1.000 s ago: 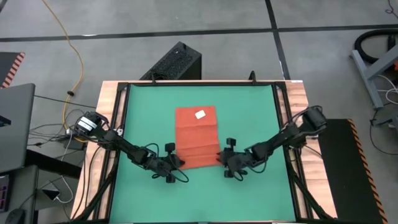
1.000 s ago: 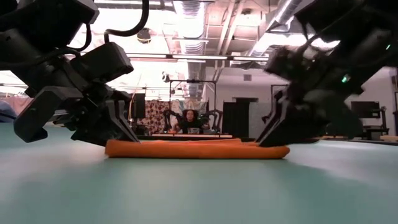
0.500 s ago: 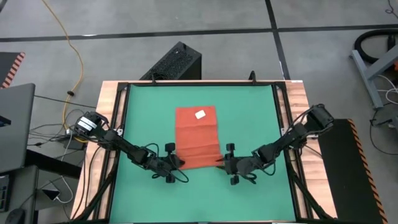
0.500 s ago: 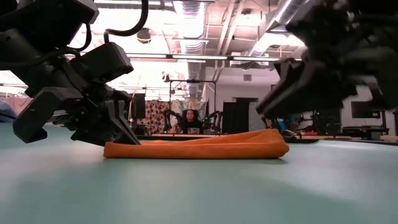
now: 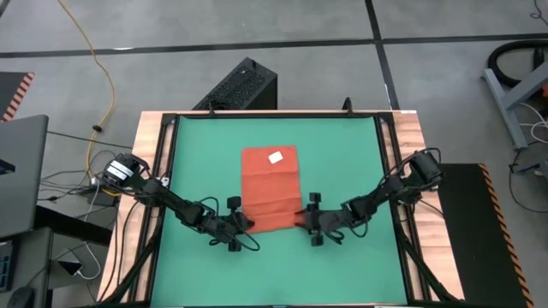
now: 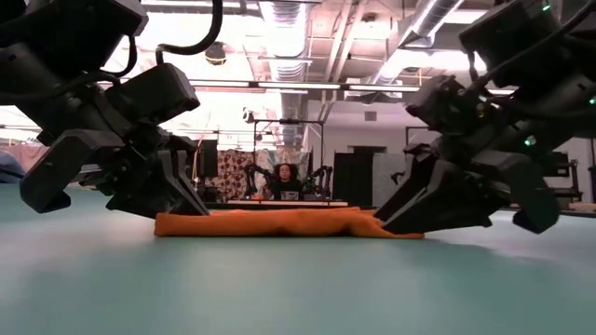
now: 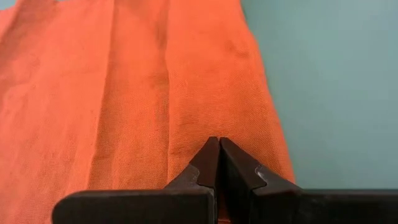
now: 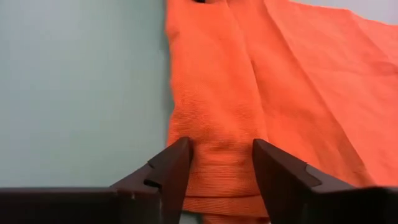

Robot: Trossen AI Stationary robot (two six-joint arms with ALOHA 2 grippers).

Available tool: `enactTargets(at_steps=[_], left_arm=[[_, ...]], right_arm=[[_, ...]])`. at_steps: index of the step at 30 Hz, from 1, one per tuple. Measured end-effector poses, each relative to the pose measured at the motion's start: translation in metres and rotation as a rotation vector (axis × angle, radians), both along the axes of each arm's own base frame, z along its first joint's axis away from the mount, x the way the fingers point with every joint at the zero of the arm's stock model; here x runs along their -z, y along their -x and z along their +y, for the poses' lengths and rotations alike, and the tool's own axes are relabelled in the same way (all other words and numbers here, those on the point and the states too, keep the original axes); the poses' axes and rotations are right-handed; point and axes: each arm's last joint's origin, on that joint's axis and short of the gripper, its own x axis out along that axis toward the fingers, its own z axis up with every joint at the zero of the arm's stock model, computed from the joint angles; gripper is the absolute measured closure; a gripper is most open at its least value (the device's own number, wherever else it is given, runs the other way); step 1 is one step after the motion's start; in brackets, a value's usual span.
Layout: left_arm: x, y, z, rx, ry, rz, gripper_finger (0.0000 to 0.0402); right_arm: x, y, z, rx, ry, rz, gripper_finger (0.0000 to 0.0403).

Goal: Roll towel
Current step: Roll the orange microfiber towel

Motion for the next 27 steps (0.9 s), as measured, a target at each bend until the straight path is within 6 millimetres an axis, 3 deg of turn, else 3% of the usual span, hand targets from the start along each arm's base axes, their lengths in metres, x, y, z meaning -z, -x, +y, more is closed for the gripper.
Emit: enactTargets(at_steps=[4,9,19,23,27], left_arm=[[0.000,0.000,0.001,-0.001,0.002,0.001,0.0401],[0.000,0.000,0.001,-0.002,0.001,0.002,0.0401],[0.000,0.000,0.001,-0.001,0.005,0.004,0.0401],[0.000,0.000,0.001,-0.002,0.004,0.004,0.0401],[0.000,0.000,0.001,-0.002,0.004,0.004,0.0401]], right_arm=[[0.005,0.000,0.000,-0.009,-0.017,0.022,0.0183],[-0.004,0.002,0.003,-0.022,-0.026,0.005,0.0183],[-0.054,0.010,0.013,-0.133,-0.020,-0.155,0.0185],[-0.053,0.011,0.016,-0.145,-0.018,-0.153,0.0185],[-0.039,0.009,0.018,-0.148,-0.002,-0.117,0.0185]])
